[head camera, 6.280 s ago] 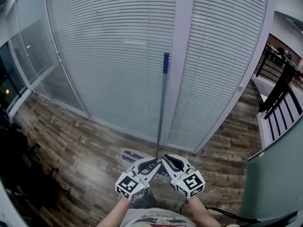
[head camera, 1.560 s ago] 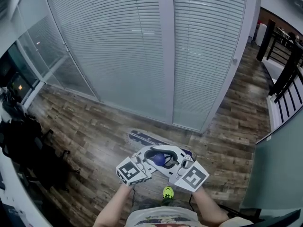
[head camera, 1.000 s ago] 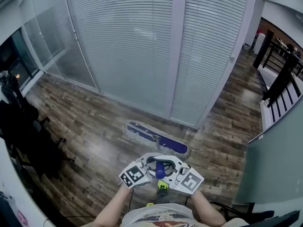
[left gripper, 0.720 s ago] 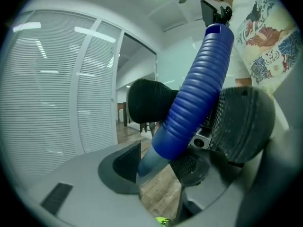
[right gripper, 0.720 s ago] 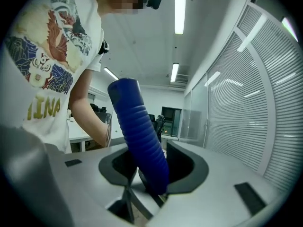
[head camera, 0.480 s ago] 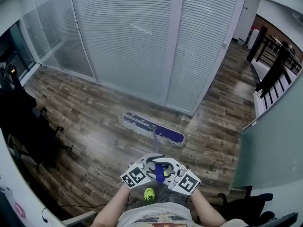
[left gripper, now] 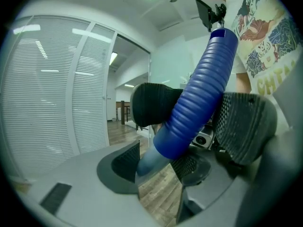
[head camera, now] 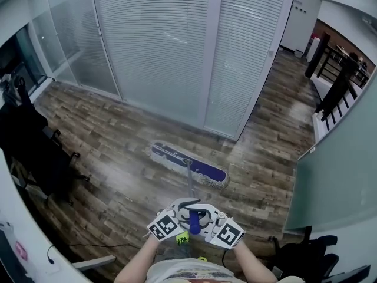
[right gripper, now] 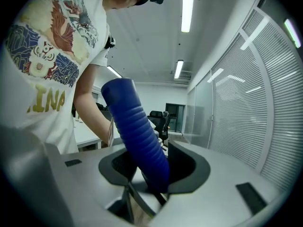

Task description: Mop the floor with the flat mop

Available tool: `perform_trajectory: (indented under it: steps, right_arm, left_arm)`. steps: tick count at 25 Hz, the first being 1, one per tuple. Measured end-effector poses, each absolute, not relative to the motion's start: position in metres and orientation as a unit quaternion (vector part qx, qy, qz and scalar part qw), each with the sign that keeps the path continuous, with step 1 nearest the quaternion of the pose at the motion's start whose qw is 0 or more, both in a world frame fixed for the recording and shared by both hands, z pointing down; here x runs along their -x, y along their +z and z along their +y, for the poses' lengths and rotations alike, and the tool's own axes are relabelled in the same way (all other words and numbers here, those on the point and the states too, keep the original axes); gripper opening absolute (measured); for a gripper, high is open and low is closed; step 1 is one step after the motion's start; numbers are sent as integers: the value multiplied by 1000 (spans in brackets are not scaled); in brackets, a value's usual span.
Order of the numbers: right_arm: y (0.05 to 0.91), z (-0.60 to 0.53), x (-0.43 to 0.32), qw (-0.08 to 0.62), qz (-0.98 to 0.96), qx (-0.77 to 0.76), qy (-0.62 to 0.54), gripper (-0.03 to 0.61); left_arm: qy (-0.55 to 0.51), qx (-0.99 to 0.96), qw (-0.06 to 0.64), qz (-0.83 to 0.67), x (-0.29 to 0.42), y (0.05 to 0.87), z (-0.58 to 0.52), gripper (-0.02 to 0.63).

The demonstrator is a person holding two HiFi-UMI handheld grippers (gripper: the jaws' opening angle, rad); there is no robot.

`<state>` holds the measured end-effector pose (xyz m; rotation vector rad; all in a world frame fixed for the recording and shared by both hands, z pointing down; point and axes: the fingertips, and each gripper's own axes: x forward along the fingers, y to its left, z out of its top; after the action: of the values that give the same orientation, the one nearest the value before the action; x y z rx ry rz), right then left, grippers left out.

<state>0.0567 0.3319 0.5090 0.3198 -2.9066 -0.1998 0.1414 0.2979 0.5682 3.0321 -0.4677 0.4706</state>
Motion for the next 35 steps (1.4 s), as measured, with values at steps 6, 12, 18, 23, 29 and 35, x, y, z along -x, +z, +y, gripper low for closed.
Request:
perform_trajectory:
  steps: [6,12,18,23,29,35]
  right_arm:
    - [516,407,-93,104,-987,-110,-61,161]
    - [530,477,-108,104,-988,-102,-58,163]
    - [541,493,-125,109,-987,-103,-54,164]
    - [545,482,-128,110,-990,-80,-40,192]
    - [547,430,-101,106,-991,-80,-32,204]
    - [537,337,-67,91,-990,-100,-36,204]
  left_arm:
    - [162,-975,12,-150,-176,575,373,170]
    - [157,-974,10,-163,-190,587,439,175]
    - [169,-974,3,-152,-207,600,457,176]
    - [183,-976,-9,-115,-212,605,450,176]
    - [167,-979,-1,-115,-186,606,399,176]
    - [148,-982,5,-118,-153,594,308,178]
